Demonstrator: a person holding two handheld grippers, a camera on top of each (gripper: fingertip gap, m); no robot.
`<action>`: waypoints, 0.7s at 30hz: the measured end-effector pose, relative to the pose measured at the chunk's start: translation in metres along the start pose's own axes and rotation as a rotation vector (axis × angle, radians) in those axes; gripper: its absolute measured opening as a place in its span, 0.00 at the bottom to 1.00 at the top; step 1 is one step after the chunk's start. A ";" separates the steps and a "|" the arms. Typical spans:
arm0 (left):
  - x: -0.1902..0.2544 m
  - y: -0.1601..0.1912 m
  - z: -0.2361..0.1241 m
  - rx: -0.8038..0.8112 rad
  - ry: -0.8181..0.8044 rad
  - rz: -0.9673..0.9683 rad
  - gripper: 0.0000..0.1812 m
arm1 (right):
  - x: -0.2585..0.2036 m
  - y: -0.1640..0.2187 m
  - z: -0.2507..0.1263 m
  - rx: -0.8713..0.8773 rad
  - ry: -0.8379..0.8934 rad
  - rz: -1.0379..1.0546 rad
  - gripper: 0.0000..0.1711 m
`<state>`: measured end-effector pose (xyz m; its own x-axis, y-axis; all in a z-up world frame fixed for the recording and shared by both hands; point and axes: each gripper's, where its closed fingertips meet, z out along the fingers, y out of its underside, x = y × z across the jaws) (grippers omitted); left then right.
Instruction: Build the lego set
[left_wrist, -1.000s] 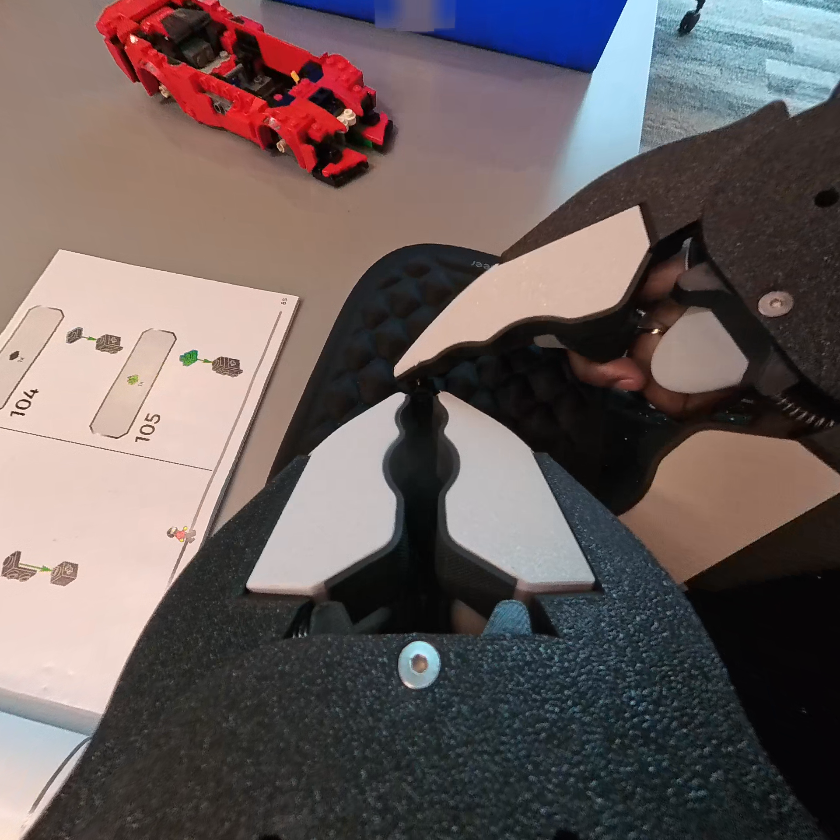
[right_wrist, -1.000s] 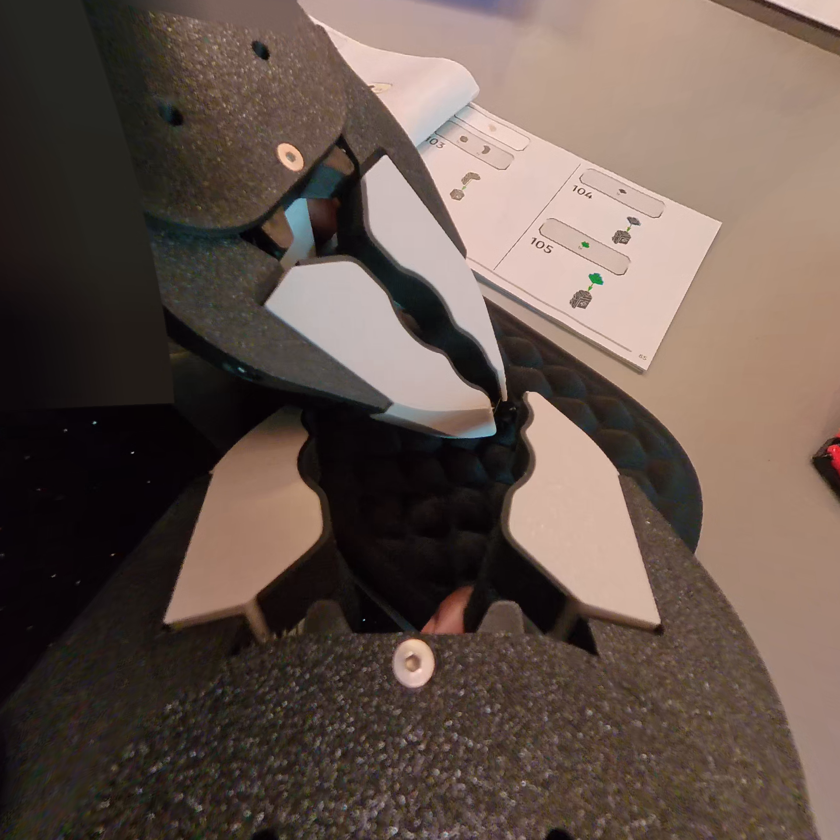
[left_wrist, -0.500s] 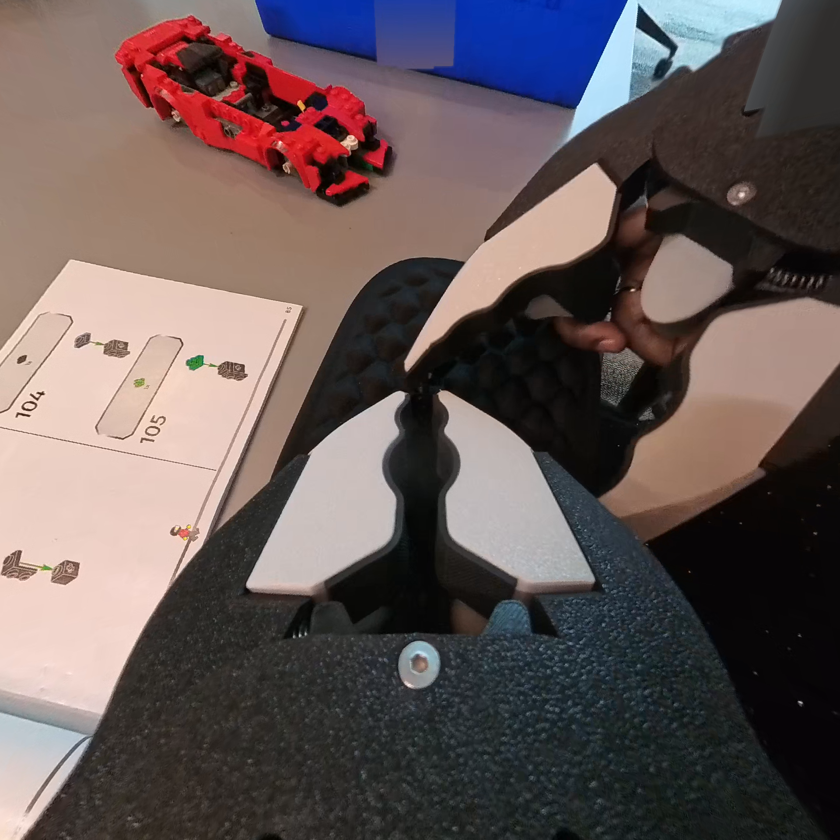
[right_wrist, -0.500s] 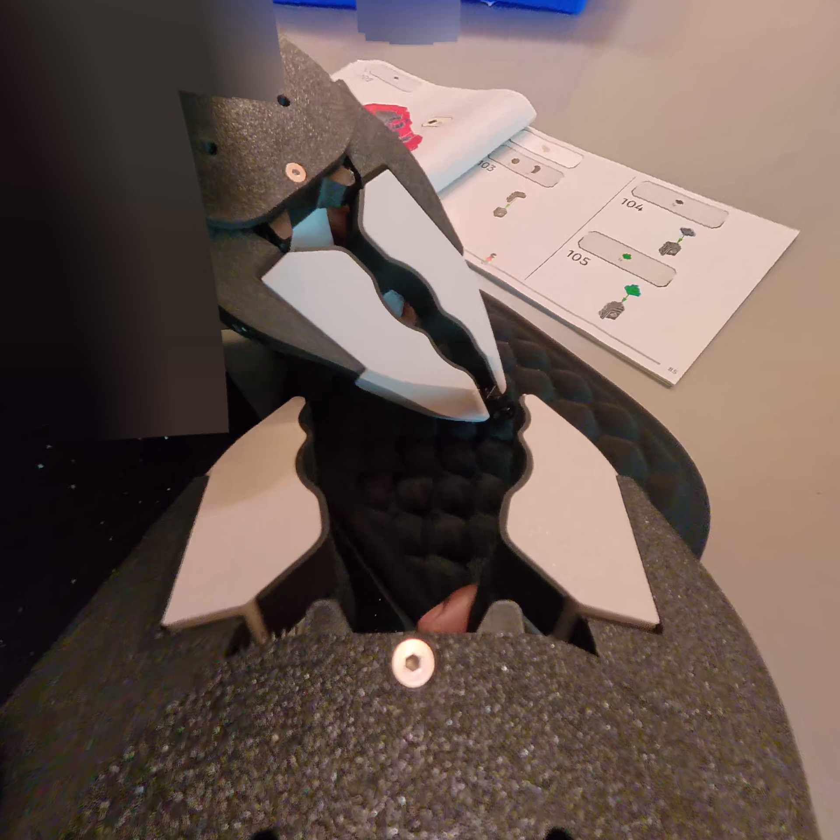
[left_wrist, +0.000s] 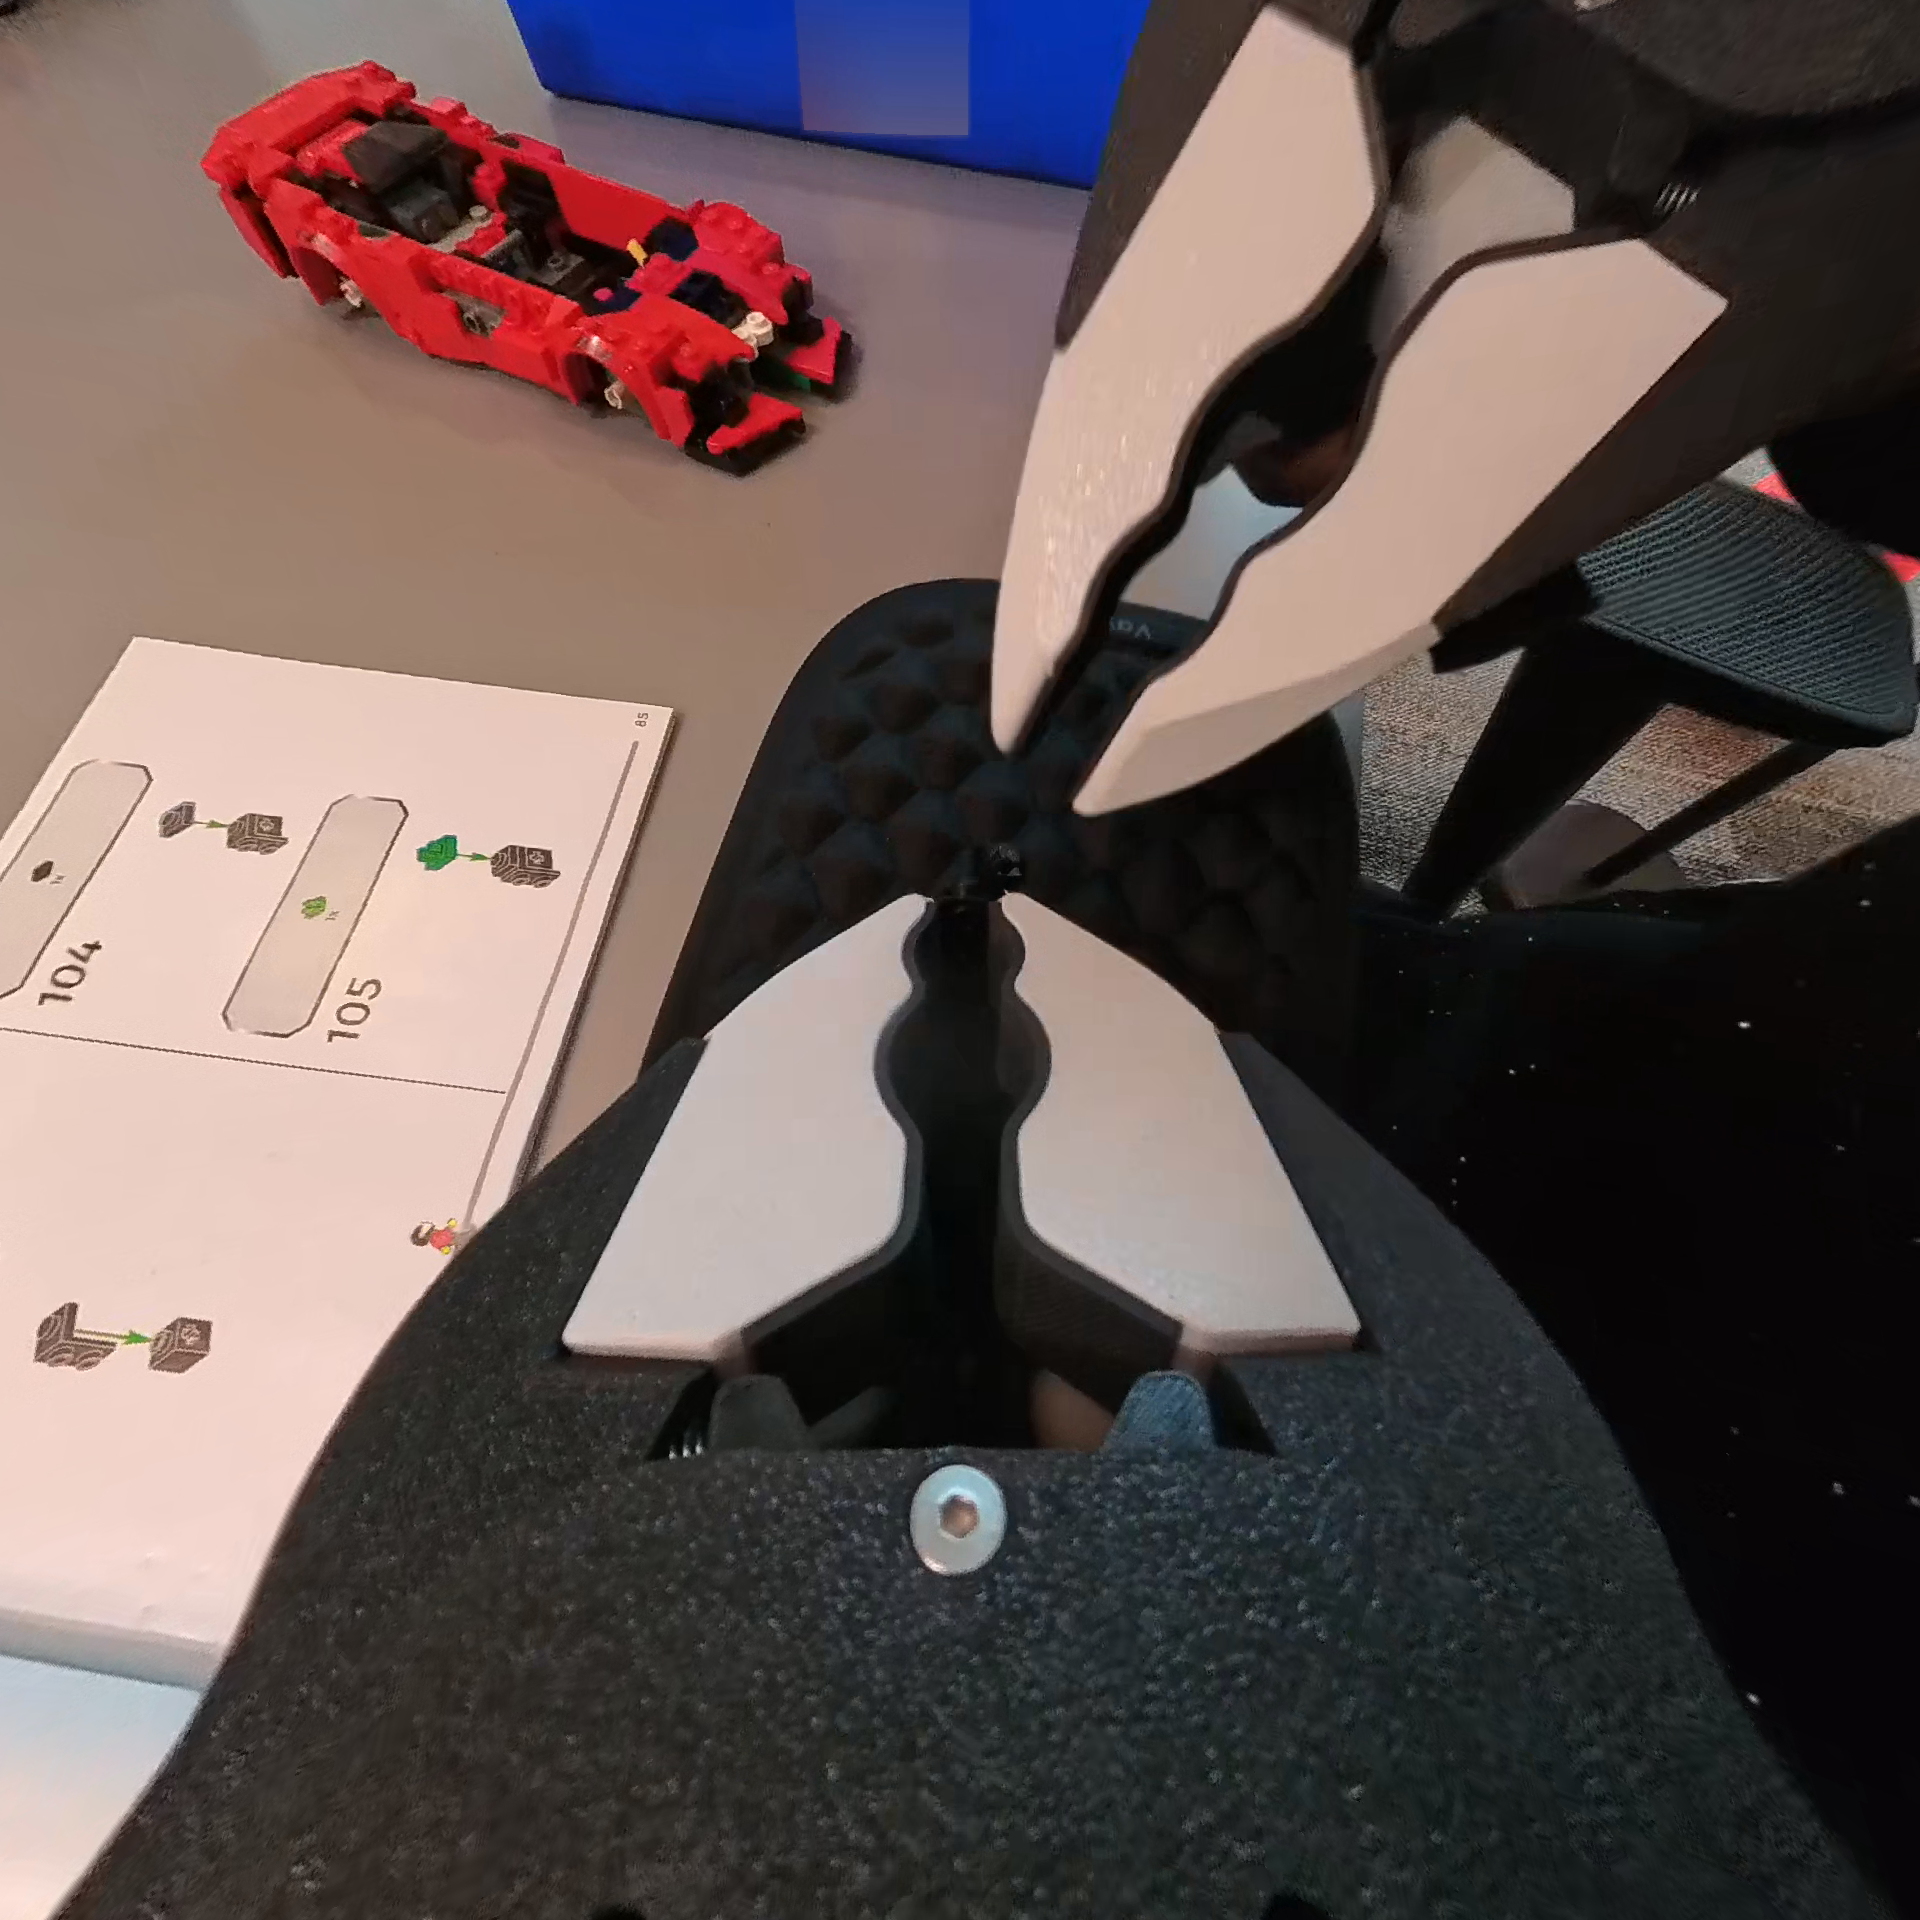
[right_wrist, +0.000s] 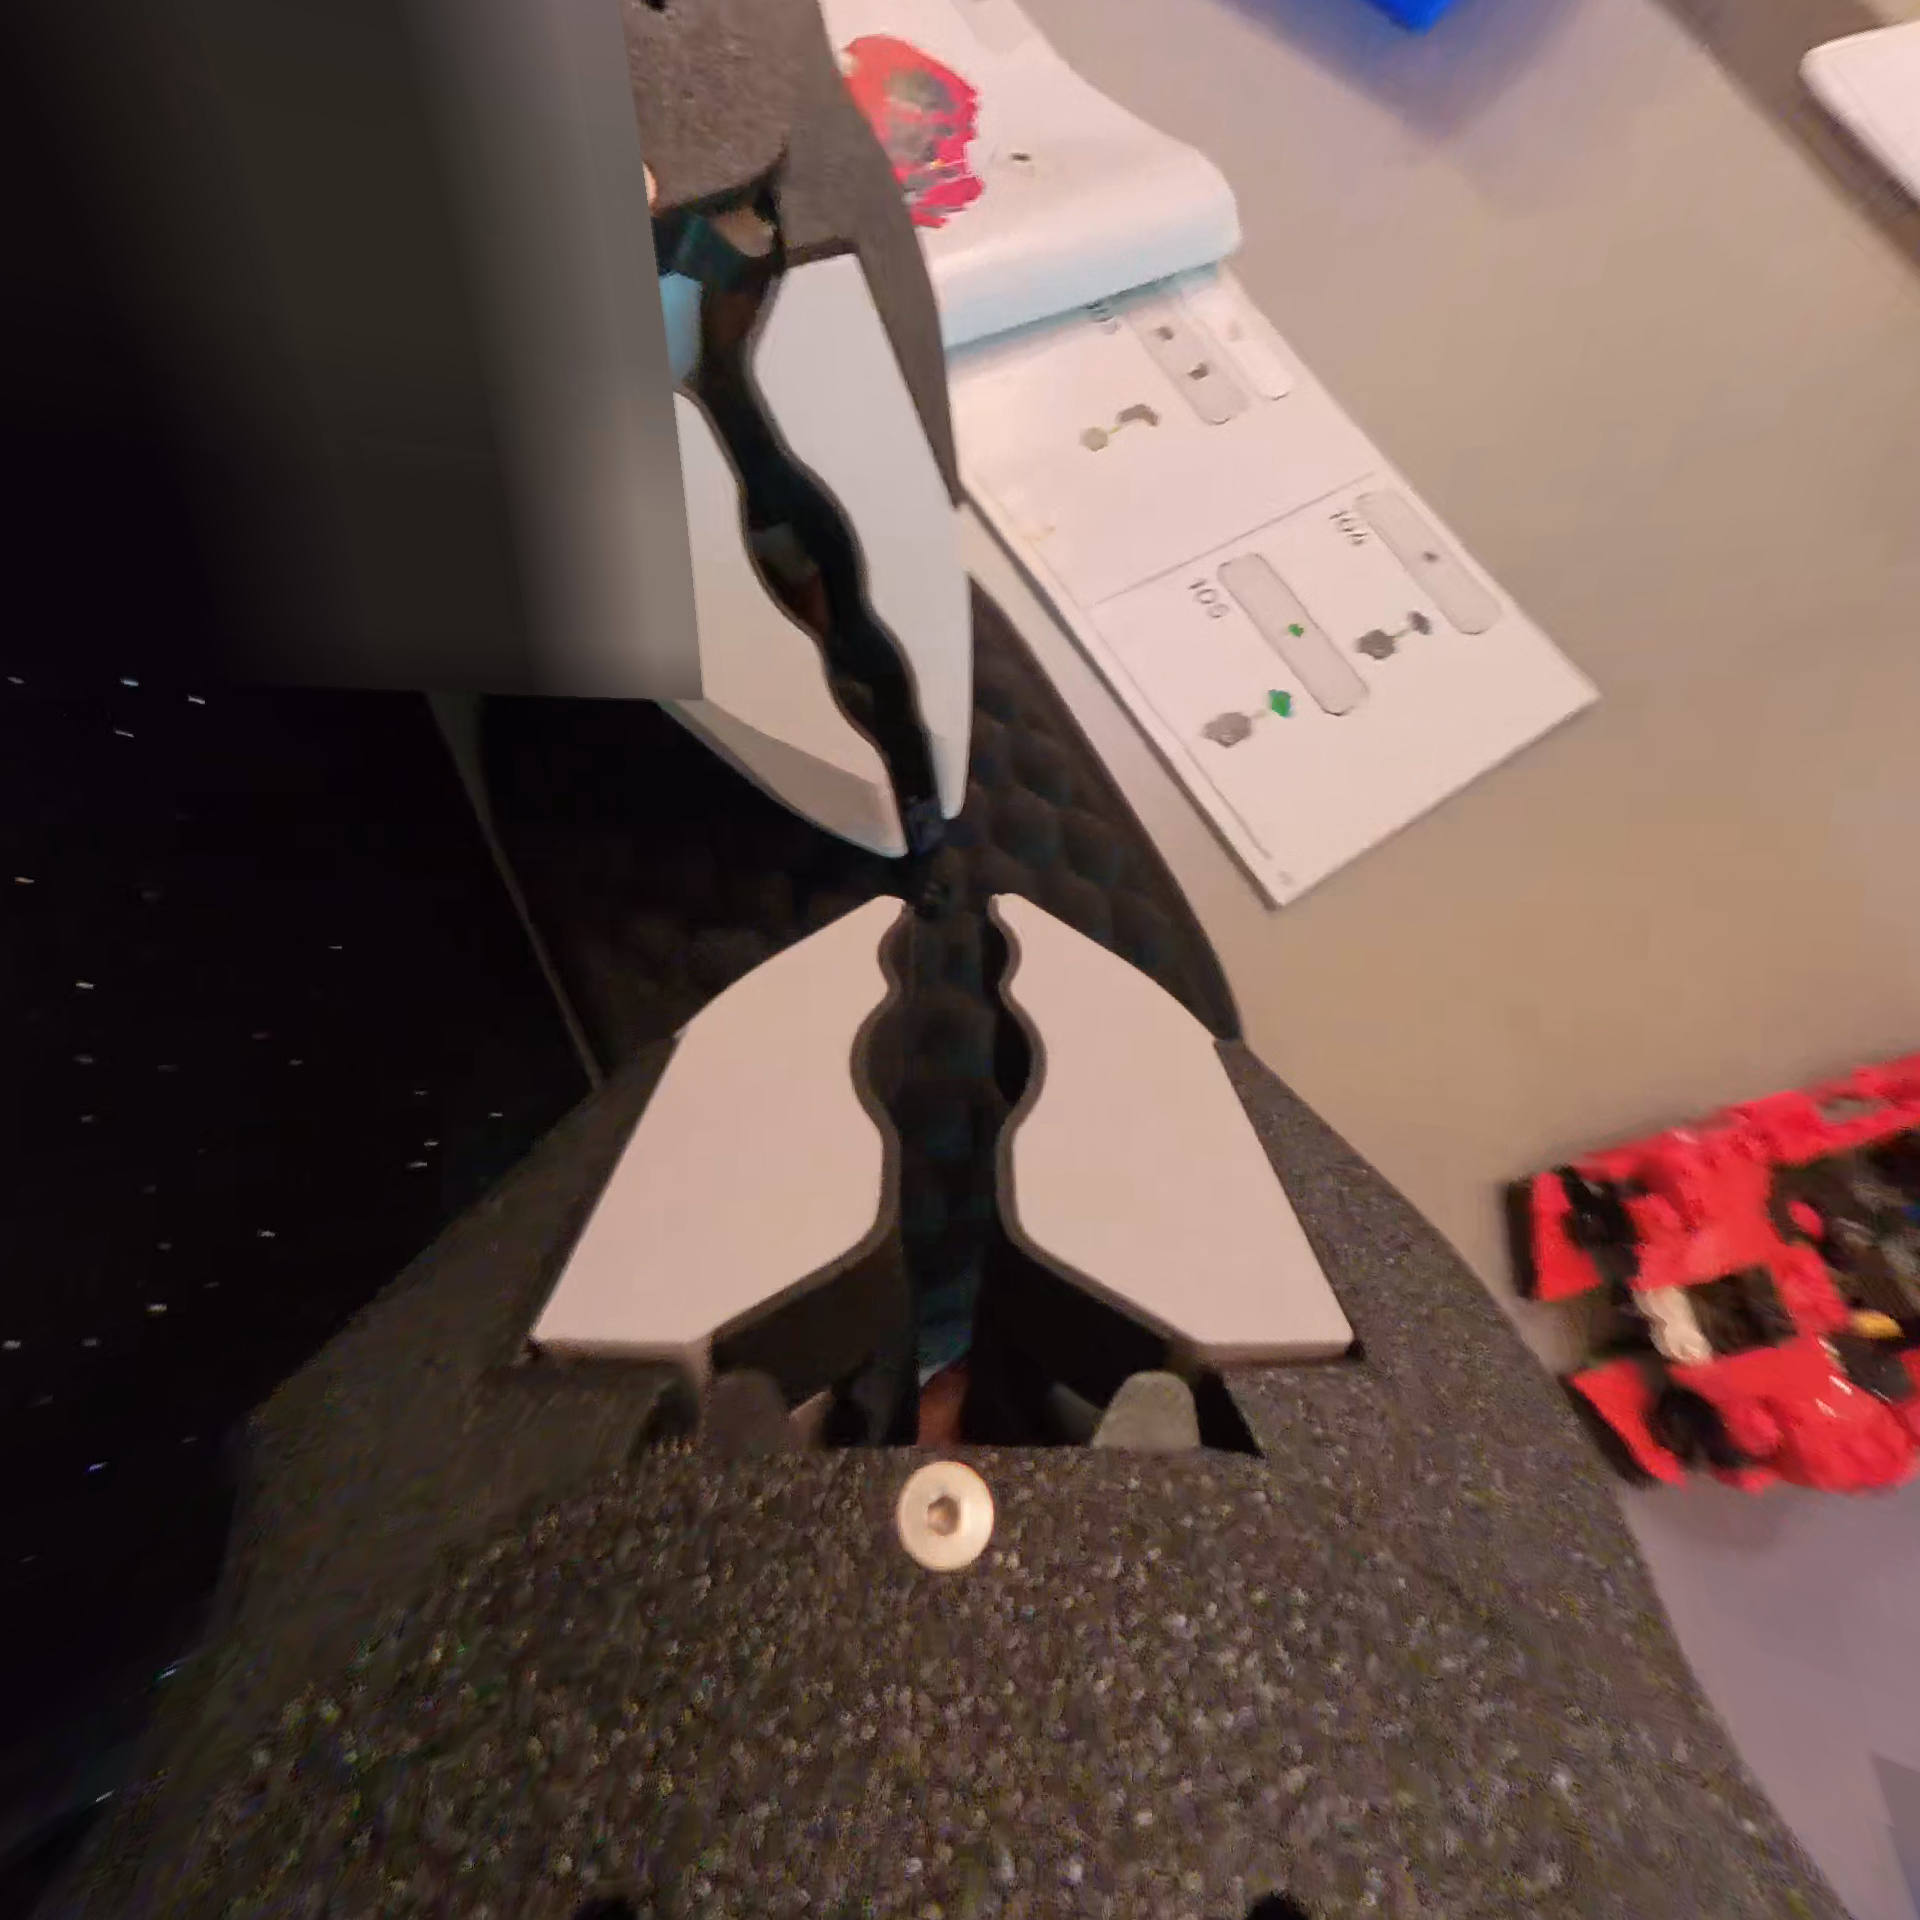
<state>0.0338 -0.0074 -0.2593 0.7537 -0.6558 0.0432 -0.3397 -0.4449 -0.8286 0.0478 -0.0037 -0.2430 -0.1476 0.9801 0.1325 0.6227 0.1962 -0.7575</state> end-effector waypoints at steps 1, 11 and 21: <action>0.000 0.000 -0.001 0.000 -0.005 0.009 0.04 | -0.003 0.000 0.004 -0.017 -0.021 0.011 0.06; 0.001 0.003 -0.004 0.004 -0.016 0.067 0.04 | -0.007 0.008 0.016 -0.103 0.067 0.198 0.09; 0.003 0.006 -0.004 -0.012 0.069 0.069 0.04 | -0.004 0.006 0.018 -0.058 0.015 0.173 0.04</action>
<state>0.0317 -0.0144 -0.2617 0.6878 -0.7255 0.0253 -0.3963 -0.4045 -0.8242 0.0380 -0.0071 -0.2592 -0.0237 0.9996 0.0131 0.6813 0.0257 -0.7316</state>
